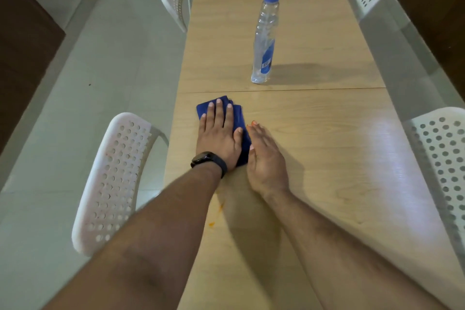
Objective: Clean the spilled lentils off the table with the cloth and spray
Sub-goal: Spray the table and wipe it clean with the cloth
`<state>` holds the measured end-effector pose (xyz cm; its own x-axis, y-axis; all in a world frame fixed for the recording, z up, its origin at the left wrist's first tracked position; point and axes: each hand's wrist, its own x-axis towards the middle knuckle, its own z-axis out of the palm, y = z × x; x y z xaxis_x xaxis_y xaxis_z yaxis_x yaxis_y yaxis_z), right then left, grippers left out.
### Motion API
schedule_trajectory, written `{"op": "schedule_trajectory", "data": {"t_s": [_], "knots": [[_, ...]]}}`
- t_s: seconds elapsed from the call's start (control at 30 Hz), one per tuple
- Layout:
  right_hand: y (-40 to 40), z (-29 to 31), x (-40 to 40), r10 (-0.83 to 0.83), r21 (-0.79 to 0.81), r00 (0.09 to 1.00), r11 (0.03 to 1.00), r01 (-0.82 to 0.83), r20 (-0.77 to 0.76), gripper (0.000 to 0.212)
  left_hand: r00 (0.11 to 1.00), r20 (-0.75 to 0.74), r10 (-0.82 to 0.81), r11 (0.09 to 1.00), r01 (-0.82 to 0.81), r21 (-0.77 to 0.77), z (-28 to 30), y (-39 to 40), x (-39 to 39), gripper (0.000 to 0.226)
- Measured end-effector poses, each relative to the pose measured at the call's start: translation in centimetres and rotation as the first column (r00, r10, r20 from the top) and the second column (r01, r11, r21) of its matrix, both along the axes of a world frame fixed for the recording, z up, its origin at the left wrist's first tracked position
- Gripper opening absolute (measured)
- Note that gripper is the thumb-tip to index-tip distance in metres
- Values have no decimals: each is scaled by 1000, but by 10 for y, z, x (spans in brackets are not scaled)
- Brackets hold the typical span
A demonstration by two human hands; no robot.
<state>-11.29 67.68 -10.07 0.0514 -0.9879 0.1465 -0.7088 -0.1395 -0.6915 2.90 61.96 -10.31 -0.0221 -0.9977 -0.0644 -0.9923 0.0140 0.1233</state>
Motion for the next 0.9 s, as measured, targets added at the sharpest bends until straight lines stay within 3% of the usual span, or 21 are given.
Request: {"op": "schedule_trajectory", "data": {"t_s": [0.1, 0.33, 0.63, 0.8, 0.9], "knots": [[1, -2, 1, 23, 7, 980, 1000, -21, -196, 54, 999, -31, 43, 999, -44, -2, -4, 32, 0, 71], [4, 0, 18, 89, 95, 877, 994, -50, -472, 62, 999, -45, 13, 1000, -12, 26, 0, 107, 22, 69], [-9, 4, 43, -106, 72, 881, 985, 156, -460, 58, 1000, -14, -28, 1000, 28, 11, -5, 8, 37, 70], [-15, -3, 49, -7, 110, 827, 990, 83, -563, 62, 999, -12, 30, 999, -30, 13, -2, -42, 45, 72], [-13, -1, 50, 24, 124, 810, 990, 60, -586, 61, 993, -57, 100, 995, -100, 0, -3, -16, 38, 72]]}}
